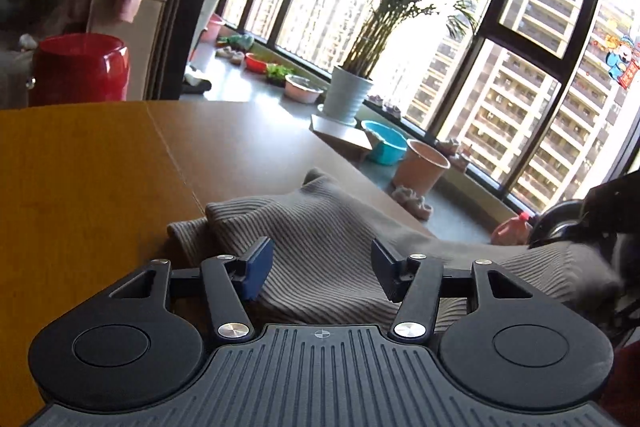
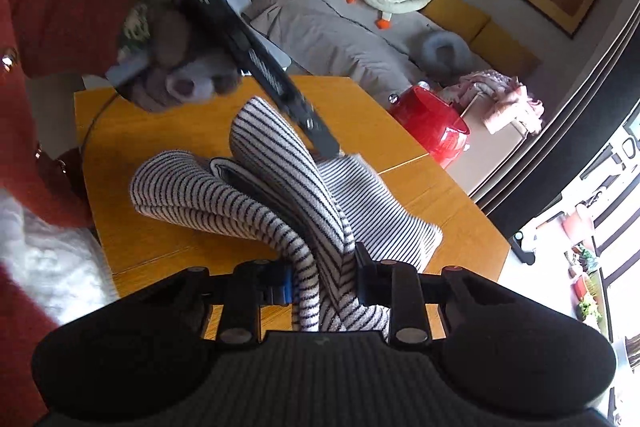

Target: Fold clothes

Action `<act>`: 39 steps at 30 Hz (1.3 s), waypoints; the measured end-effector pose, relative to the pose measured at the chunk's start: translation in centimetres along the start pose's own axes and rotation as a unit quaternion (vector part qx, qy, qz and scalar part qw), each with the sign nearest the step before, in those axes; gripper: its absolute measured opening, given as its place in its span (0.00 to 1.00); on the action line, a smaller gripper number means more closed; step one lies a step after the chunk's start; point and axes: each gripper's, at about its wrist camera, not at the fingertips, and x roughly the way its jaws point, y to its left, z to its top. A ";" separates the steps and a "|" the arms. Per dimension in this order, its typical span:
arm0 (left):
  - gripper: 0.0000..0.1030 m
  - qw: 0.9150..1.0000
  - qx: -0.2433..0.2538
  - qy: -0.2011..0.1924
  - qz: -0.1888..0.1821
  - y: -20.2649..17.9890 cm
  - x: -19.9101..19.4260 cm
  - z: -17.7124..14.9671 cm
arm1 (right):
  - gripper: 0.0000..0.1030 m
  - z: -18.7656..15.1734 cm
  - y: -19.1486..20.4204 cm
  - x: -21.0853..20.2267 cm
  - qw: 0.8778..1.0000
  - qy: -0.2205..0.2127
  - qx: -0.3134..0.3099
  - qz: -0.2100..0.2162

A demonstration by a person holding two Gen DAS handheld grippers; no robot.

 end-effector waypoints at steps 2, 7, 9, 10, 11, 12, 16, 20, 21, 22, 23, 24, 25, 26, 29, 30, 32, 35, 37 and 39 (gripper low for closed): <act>0.57 0.999 0.005 0.030 -0.012 0.4 1.7 -0.6 | 0.26 1.3 -0.6 -1.7 1.000 -0.004 -0.021 -0.004; 0.57 0.997 0.018 0.071 -0.032 1.2 4.2 -1.9 | 0.26 4.0 -4.8 -0.4 0.999 -0.025 -0.023 0.018; 0.57 0.997 0.025 0.070 -0.036 1.4 4.1 -2.0 | 0.27 3.8 -7.7 3.5 0.998 -0.017 0.019 0.051; 0.57 0.996 0.030 0.070 -0.036 1.4 4.1 -2.0 | 0.27 3.6 -9.3 5.8 0.996 -0.011 0.046 0.070; 0.57 0.996 0.033 0.070 -0.036 1.4 4.1 -2.0 | 0.28 3.0 -10.6 8.4 0.993 0.000 0.076 0.087; 0.56 0.996 0.033 0.070 -0.036 1.5 4.1 -2.0 | 0.28 2.2 -11.8 11.4 0.988 0.016 0.105 0.108; 0.54 0.998 0.009 0.059 -0.009 2.8 2.3 -1.8 | 0.36 -1.4 -14.4 19.0 0.965 0.041 0.200 0.167; 0.67 0.999 0.014 0.011 0.046 3.3 -1.6 -0.8 | 0.39 -3.4 -15.9 20.2 0.938 0.022 0.272 0.212; 0.70 0.999 0.008 -0.009 0.046 3.3 -2.7 -0.3 | 0.42 -3.9 -16.1 20.4 0.933 0.019 0.286 0.220; 0.71 0.999 0.004 -0.029 0.045 3.1 -3.7 0.2 | 0.43 -4.5 -16.4 20.5 0.926 0.017 0.303 0.226; 0.72 0.998 0.002 -0.050 0.044 2.7 -4.6 0.8 | 0.44 -5.0 -16.7 20.6 0.918 0.014 0.320 0.233; 0.73 0.997 0.002 -0.067 0.038 2.2 -5.3 1.3 | 0.45 -5.5 -16.9 20.8 0.913 0.011 0.333 0.237; 0.73 0.997 0.006 -0.079 0.025 1.5 -5.6 1.8 | 0.45 -5.8 -17.1 20.9 0.909 0.008 0.343 0.238; 0.76 0.996 0.013 -0.088 0.005 0.6 -5.5 2.2 | 0.46 -6.0 -17.1 20.9 0.906 0.004 0.349 0.238; 0.83 0.994 0.048 -0.092 -0.042 -2.4 -4.3 2.9 | 0.46 -6.5 -17.0 20.7 0.902 -0.008 0.364 0.231; 0.83 0.994 0.061 -0.077 -0.041 -3.2 -3.0 2.5 | 0.46 -6.6 -17.0 20.4 0.902 -0.011 0.368 0.226; 0.82 0.997 0.070 -0.037 -0.026 -3.8 0.1 1.5 | 0.48 -6.8 -17.0 19.9 0.902 -0.017 0.376 0.214; 0.81 0.998 0.058 0.001 -0.002 -2.8 3.4 0.6 | 0.53 -7.0 -17.1 18.6 0.904 -0.026 0.384 0.188; 0.81 0.998 0.055 0.002 -0.002 -2.4 3.7 0.6 | 0.59 -7.1 -17.1 16.7 0.917 -0.038 0.373 0.134; 0.83 0.999 0.051 0.000 -0.006 -2.1 3.9 0.8 | 0.66 -6.9 -17.0 14.6 0.932 -0.056 0.353 0.066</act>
